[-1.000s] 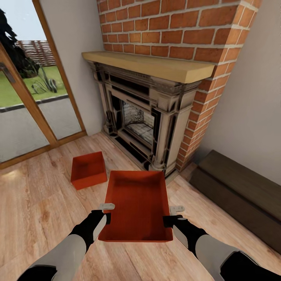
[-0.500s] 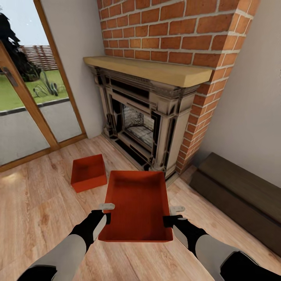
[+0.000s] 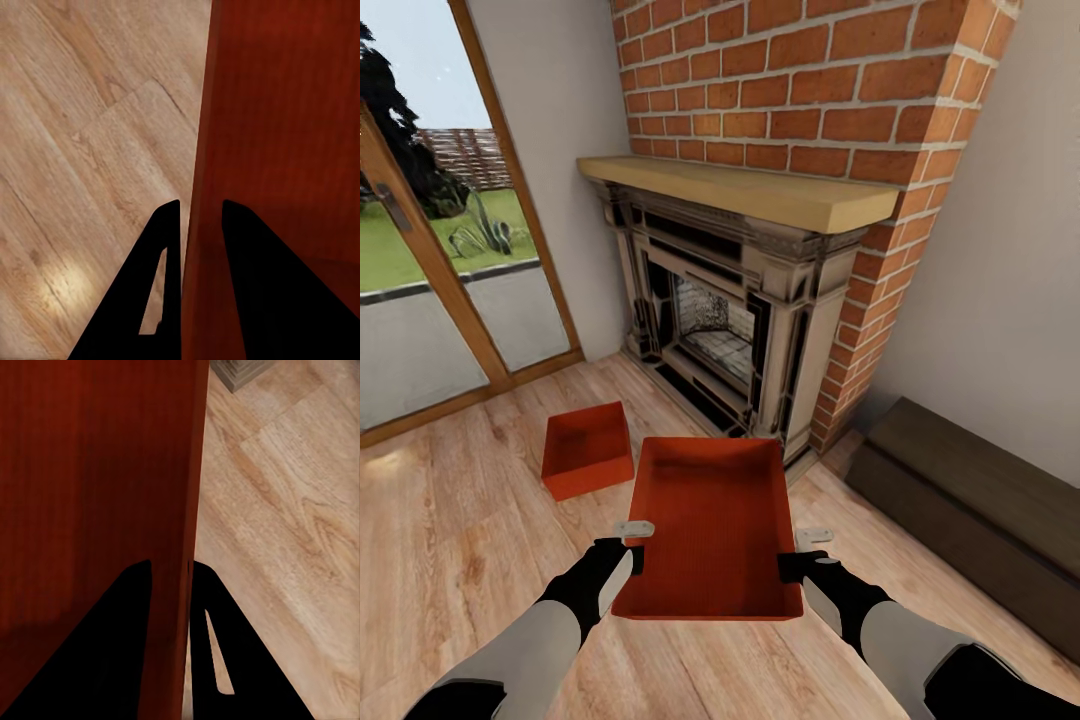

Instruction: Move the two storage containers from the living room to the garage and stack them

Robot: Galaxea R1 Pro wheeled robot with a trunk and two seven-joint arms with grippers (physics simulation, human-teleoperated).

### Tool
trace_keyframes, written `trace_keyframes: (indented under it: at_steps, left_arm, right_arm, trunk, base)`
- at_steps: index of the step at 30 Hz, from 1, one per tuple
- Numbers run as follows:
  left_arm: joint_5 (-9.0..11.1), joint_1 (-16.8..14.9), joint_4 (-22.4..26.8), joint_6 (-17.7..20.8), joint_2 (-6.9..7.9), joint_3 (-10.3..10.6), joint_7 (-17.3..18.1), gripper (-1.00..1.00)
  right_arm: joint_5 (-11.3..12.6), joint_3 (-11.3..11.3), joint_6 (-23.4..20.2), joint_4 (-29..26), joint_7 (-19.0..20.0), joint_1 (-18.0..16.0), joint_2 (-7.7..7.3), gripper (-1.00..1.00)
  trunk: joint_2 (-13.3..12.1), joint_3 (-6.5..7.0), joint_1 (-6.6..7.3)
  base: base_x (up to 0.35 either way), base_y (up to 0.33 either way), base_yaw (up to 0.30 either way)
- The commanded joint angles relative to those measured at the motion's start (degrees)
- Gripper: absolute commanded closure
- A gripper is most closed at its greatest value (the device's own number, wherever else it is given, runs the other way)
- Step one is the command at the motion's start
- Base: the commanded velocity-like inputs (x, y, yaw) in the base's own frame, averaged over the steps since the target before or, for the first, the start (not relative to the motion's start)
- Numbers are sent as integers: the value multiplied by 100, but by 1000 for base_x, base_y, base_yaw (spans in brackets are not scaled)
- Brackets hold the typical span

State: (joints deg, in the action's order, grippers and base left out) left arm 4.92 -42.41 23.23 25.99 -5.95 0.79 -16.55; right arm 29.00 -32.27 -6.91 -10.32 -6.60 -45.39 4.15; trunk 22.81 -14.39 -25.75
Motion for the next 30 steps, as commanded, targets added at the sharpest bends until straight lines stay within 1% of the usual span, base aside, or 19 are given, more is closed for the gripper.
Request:
trace_keyframes:
  at_steps: [1,30]
  left_arm:
    - [-59,-2,6,55,6,-18,-68,100]
    - [-55,0,6,55,6,-18,-65,100]
  right_arm:
    - [-61,19,-30,-14,-333,-5,-11,100]
    - [-61,26,-21,-14,-333,-5,-11,100]
  trunk:
    - [11,-1,-3]
    - [11,266,-3]
  base:
    - [0,0,0]
    - [0,0,0]
